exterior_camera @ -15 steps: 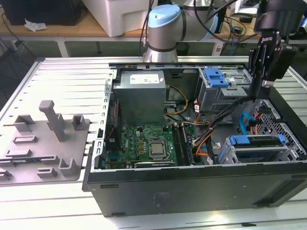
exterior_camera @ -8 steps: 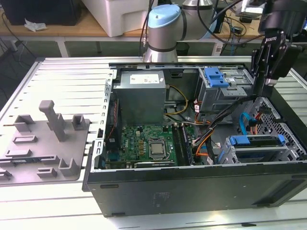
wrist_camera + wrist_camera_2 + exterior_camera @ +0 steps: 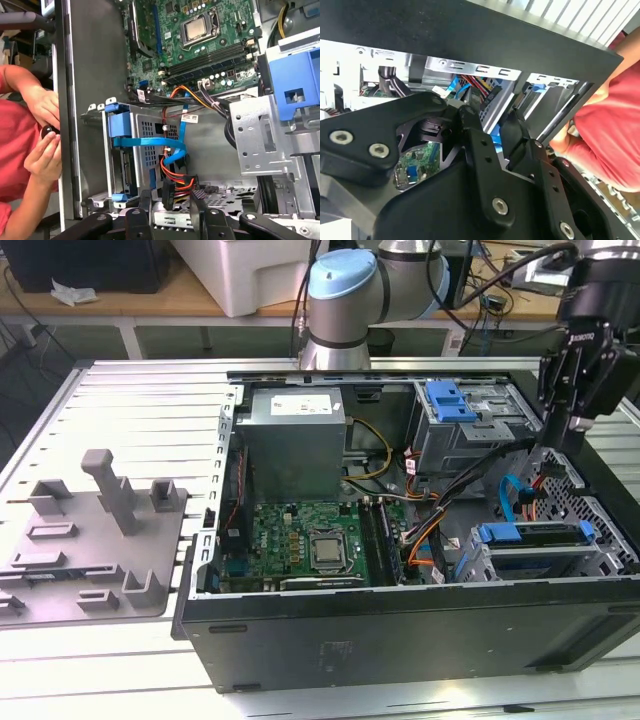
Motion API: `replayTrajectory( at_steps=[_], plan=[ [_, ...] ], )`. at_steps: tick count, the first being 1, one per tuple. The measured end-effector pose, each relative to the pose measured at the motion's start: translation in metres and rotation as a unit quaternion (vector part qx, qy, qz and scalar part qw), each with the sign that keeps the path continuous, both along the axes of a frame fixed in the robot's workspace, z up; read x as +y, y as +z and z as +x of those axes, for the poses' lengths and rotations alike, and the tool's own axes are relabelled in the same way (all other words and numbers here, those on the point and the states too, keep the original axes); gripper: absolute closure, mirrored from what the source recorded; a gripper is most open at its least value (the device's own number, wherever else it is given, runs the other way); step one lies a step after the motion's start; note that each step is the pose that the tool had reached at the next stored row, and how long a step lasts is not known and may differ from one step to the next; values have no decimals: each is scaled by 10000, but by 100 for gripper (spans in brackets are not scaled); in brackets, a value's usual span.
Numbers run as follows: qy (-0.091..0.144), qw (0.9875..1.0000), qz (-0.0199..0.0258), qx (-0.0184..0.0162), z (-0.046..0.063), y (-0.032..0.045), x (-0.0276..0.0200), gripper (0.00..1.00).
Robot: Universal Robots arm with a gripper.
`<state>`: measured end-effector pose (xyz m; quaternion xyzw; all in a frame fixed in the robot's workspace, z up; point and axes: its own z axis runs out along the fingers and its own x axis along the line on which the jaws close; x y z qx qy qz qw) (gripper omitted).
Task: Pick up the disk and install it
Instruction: 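Insert the first disk wire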
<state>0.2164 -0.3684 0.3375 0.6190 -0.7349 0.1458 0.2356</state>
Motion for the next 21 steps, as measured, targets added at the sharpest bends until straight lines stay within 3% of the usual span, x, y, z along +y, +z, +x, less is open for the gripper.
replayTrajectory(
  at_steps=[3, 6, 7, 9, 17, 21],
  plan=[
    [-7, 10000, -84, 36, 0, -20, 36, 56],
    [-15, 9997, -231, 60, 1, -32, 68, 56],
    [-19, 9995, -299, 69, 2, -39, 87, 56],
    [-21, 9994, -351, 74, 2, -54, 105, 56],
    [-34, 9992, -380, 75, 3, -105, 106, 56],
    [-54, 9992, -381, 76, 0, -112, 77, 56]
  ],
)
